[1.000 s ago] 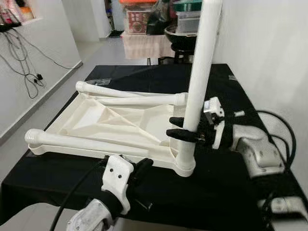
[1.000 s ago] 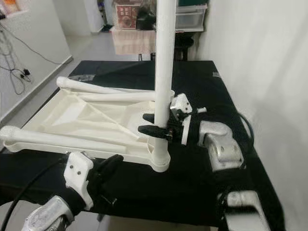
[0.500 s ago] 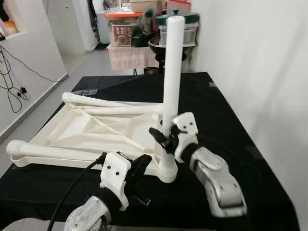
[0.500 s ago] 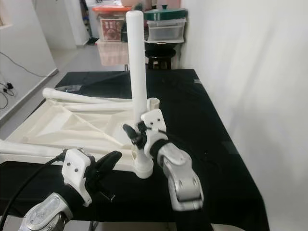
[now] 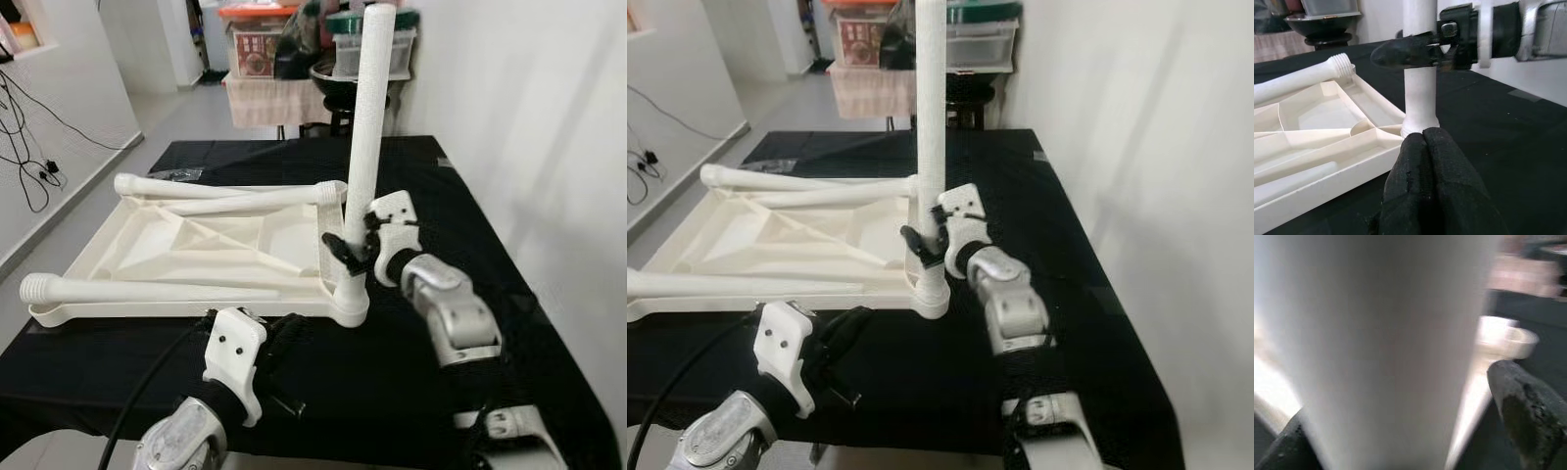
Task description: Building children table
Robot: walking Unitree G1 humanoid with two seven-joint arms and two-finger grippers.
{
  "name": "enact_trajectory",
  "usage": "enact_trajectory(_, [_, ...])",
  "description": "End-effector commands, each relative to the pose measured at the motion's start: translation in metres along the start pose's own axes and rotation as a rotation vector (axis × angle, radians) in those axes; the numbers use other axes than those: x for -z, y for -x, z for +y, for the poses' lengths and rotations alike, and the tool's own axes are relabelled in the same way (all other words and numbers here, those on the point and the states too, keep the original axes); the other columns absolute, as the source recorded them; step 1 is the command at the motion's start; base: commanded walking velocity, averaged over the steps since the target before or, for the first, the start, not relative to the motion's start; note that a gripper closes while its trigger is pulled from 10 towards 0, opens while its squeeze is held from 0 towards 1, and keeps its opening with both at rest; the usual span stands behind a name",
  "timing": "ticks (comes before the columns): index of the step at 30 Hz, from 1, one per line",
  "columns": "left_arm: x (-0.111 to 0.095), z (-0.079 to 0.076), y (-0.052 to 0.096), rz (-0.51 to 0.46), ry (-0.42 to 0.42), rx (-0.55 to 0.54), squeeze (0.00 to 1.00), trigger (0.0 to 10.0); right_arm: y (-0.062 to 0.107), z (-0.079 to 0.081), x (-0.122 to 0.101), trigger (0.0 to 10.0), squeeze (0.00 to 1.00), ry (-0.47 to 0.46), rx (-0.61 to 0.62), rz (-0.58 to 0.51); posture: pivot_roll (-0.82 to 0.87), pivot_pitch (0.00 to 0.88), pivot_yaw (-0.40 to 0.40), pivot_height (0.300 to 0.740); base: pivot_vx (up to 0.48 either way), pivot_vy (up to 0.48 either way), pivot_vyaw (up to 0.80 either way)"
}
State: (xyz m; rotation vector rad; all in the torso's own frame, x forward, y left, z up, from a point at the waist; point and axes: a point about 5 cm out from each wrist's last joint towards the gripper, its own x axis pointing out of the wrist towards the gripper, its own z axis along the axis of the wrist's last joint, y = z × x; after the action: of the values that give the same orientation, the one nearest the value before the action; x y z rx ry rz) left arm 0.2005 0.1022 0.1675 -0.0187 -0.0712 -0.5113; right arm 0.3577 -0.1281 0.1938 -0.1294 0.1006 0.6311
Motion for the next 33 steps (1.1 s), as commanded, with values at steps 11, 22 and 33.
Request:
enact_trajectory(11, [0.002, -0.001, 0.001, 0.007, 0.008, -0.001, 0.00, 10.0, 0.003, -0.004, 0.001, 10.0, 0.00, 0.017, -0.511, 0.036, 0.01, 0.000, -0.018, 0.740, 0.000, 0.000, 0.00])
enact_trajectory(22, [0.001, -0.006, 0.005, 0.012, 0.017, -0.001, 0.00, 10.0, -0.008, -0.019, 0.008, 0.0, 0.00, -0.046, -0.462, 0.082, 0.02, 0.000, -0.018, 0.740, 0.000, 0.000, 0.00])
enact_trajectory(33, [-0.001, -0.008, 0.007, 0.012, 0.023, -0.001, 0.00, 10.0, 0.002, -0.038, 0.008, 0.0, 0.00, -0.043, -0.357, 0.061, 0.01, 0.008, -0.022, 0.740, 0.000, 0.000, 0.00])
